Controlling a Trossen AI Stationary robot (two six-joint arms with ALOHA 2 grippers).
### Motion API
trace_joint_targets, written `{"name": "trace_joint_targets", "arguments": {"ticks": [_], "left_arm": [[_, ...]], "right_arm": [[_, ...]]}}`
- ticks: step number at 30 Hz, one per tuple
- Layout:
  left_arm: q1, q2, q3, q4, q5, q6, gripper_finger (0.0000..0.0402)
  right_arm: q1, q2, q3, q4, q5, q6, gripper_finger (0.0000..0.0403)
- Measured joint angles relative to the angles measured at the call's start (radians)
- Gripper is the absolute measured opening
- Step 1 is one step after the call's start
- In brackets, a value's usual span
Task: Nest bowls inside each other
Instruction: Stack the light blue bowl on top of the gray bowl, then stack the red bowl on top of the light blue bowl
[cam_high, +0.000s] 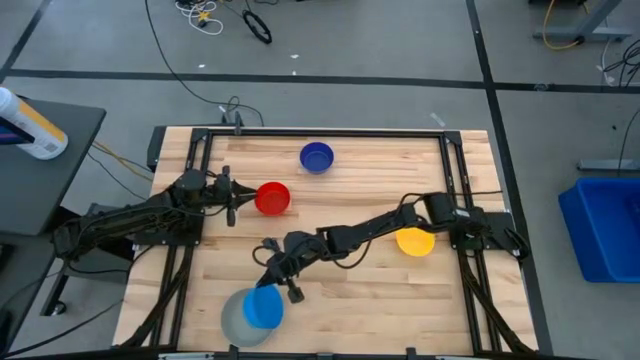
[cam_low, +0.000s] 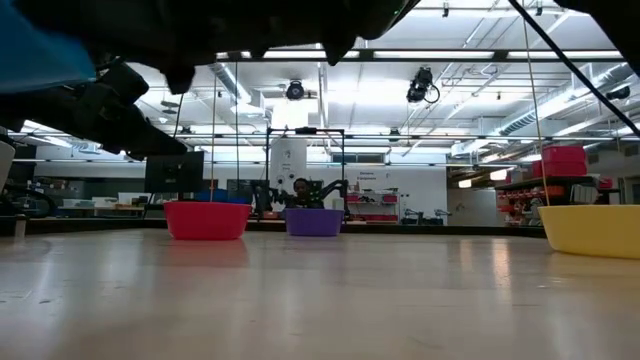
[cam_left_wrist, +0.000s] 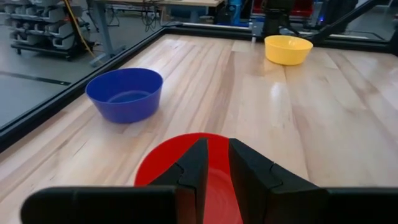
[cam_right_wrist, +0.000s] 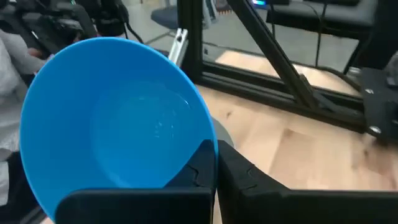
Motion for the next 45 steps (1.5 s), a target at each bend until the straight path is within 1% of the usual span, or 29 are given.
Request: {"name": "trace_joint_targets", "arguments": {"ticks": [4, 7, 10, 13, 16, 18, 23, 26, 30, 33, 36, 39, 42, 45], "left_arm": [[0.000, 0.000, 0.000, 0.001, -0.002, -0.004, 0.0071], [0.000, 0.000, 0.000, 0.003, -0.001, -0.009, 0.0071], [0.000, 0.000, 0.000, 0.003, -0.001, -0.017, 0.0071], [0.000, 0.000, 0.000, 0.002, -0.002, -0.018, 0.0071], [0.000, 0.000, 0.000, 0.003, -0.003, -0.019, 0.0071], [0.000, 0.000, 0.000, 0.002, -0.007, -0.020, 0.0071], [0.000, 0.000, 0.000, 0.002, -0.009, -0.019, 0.0071], [0.000, 0.000, 0.000, 0.002, -0.009, -0.017, 0.0071], [0.000, 0.000, 0.000, 0.001, -0.008, -0.013, 0.0071], [0.000, 0.000, 0.000, 0.001, -0.007, -0.013, 0.0071], [0.000, 0.000, 0.000, 0.002, -0.008, -0.013, 0.0071], [0.000, 0.008, 0.000, 0.005, -0.028, -0.013, 0.0071], [0.000, 0.052, 0.000, -0.002, -0.035, -0.014, 0.0071], [-0.002, 0.137, 0.000, -0.002, -0.022, -0.032, 0.0071]], "right_arm": [[0.005, 0.039, 0.012, 0.084, -0.025, 0.022, 0.0000], [0.002, 0.055, 0.013, 0.085, -0.025, 0.057, 0.0000], [-0.009, 0.073, 0.013, 0.049, -0.041, 0.121, 0.0000], [-0.014, 0.079, 0.013, -0.022, -0.034, 0.189, 0.0000], [-0.016, 0.083, 0.013, -0.116, -0.034, 0.213, 0.0009], [-0.015, 0.083, 0.013, -0.169, -0.032, 0.213, 0.0030], [-0.016, 0.080, 0.013, -0.235, -0.032, 0.221, 0.0107], [-0.014, 0.054, 0.012, -0.277, -0.022, 0.183, 0.0149], [0.005, -0.011, 0.034, -0.340, 0.038, 0.129, 0.0186], [0.022, -0.063, 0.051, -0.389, 0.136, 0.081, 0.0200], [0.038, -0.117, 0.051, -0.444, 0.251, 0.035, 0.0203], [0.048, -0.176, 0.051, -0.541, 0.364, 0.003, 0.0197], [0.051, -0.221, 0.053, -0.668, 0.463, 0.002, 0.0191], [0.050, -0.252, 0.053, -0.795, 0.561, 0.021, 0.0188]]}}
